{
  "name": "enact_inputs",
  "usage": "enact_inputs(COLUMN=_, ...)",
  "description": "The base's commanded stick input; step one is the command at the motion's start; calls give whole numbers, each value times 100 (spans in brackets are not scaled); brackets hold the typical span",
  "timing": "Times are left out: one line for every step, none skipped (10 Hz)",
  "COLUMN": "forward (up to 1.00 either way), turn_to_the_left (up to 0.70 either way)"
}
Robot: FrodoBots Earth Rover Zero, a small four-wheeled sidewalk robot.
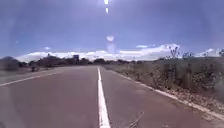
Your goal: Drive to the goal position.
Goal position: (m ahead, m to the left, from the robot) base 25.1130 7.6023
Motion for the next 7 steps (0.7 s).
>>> enact_inputs(forward=70, turn_to_the_left=-14)
enact_inputs(forward=70, turn_to_the_left=-14)
enact_inputs(forward=70, turn_to_the_left=-14)
enact_inputs(forward=70, turn_to_the_left=-14)
enact_inputs(forward=70, turn_to_the_left=-14)
enact_inputs(forward=70, turn_to_the_left=-14)
enact_inputs(forward=70, turn_to_the_left=-14)
